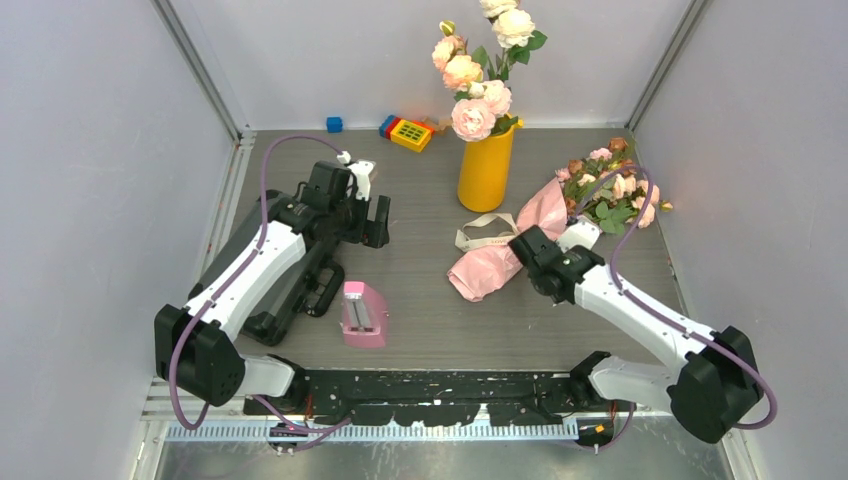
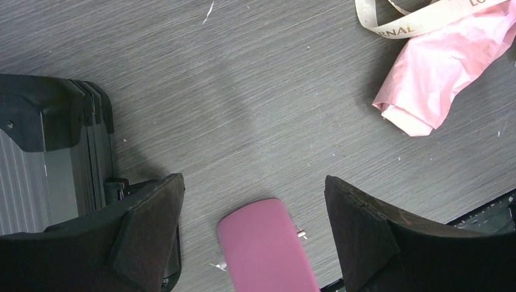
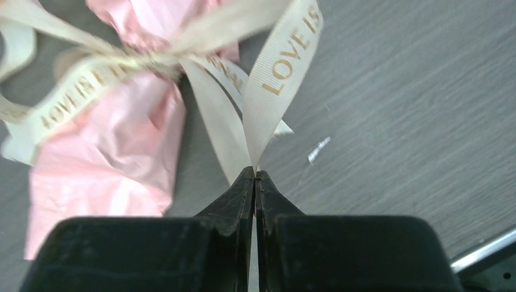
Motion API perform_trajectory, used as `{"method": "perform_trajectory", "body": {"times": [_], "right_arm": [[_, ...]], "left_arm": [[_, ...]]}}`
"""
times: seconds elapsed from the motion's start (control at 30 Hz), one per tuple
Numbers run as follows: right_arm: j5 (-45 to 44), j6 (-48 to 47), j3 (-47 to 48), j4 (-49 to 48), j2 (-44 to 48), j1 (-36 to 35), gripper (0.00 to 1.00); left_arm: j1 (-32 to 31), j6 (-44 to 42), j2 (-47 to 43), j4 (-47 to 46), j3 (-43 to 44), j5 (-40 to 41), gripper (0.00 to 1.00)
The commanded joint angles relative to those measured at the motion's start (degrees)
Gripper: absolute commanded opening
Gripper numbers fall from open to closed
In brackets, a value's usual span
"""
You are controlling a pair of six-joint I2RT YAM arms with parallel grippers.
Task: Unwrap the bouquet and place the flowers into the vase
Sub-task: Untie the ribbon from the wrapping paper.
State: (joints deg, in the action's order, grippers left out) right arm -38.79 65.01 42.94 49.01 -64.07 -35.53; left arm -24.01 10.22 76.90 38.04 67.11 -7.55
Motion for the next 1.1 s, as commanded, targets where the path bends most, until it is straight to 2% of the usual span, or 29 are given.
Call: {"method": "perform_trajectory", "body": {"times": [0.0,0.13,0.37,0.57,0.83,1.07], "right_arm": [[-1.95,-8.70,6.99,-6.35,-4.13,5.85,0.07],[5.95,-14.30,7.74,-14.78,-9.27,16.57,0.02],[11.96,-18.14,8.84,-22.86,-16.15,25.40,0.00],[17.67,-20.62,11.41,-24.62,-18.56,32.11,0.00],[28.76,-20.88,19.30,-20.43,-17.14,36.96,0.00],[29.59,-21.21,22.11,-21.45,-21.40,37.66,0.00]], "left_arm": [[-0.07,-0.20,-0.83,-0.44,-0.17,-0.38,0.88],[-0.07,-0.29,-0.98,-0.50,-0.38,-0.27,0.88],[-0.07,-0.55,-0.98,-0.33,-0.58,0.85,0.88],[-0.07,-0.72,-0.21,0.01,-0.49,1.32,0.88],[-0.07,-0.90,0.32,0.28,-0.32,2.06,0.88],[-0.07,-0.90,0.94,0.41,-0.23,1.79,0.88]]}}
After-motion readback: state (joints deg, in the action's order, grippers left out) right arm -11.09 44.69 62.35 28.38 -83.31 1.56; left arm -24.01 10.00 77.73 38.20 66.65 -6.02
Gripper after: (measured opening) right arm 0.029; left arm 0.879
